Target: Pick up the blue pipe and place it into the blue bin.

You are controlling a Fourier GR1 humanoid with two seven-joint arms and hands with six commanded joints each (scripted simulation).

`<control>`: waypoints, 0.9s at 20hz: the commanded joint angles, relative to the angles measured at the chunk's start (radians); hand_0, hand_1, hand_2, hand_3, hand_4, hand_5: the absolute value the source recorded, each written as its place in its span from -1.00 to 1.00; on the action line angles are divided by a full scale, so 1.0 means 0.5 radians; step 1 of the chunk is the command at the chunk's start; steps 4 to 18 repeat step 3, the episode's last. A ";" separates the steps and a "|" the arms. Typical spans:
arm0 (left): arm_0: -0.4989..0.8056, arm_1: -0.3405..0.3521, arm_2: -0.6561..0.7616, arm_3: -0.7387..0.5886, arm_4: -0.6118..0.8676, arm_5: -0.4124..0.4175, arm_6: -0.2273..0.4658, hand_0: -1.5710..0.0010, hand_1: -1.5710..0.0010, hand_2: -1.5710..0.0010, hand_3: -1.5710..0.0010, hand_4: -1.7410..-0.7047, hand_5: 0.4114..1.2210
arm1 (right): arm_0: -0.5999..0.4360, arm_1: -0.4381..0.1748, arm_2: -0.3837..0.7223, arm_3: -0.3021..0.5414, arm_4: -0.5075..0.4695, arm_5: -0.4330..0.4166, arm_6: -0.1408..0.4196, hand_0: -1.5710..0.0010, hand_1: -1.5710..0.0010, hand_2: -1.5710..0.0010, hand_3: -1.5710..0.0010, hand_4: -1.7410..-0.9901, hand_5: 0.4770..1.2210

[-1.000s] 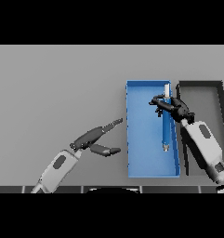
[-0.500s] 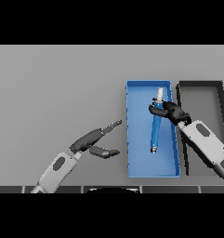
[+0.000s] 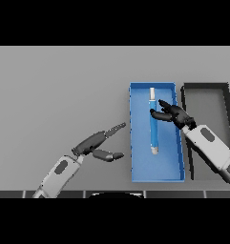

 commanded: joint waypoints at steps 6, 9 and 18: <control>0.013 -0.014 -0.022 0.001 -0.022 0.008 -0.010 1.00 1.00 1.00 1.00 0.77 -0.85 | -0.021 0.006 0.002 -0.003 -0.001 -0.017 0.028 0.97 0.98 0.98 0.99 0.48 -0.21; 0.013 -0.014 -0.022 0.001 -0.022 0.008 -0.010 1.00 1.00 1.00 1.00 0.77 -0.85 | -0.021 0.006 0.002 -0.003 -0.001 -0.017 0.028 0.97 0.98 0.98 0.99 0.48 -0.21; 0.013 -0.014 -0.022 0.001 -0.022 0.008 -0.010 1.00 1.00 1.00 1.00 0.77 -0.85 | -0.021 0.006 0.002 -0.003 -0.001 -0.017 0.028 0.97 0.98 0.98 0.99 0.48 -0.21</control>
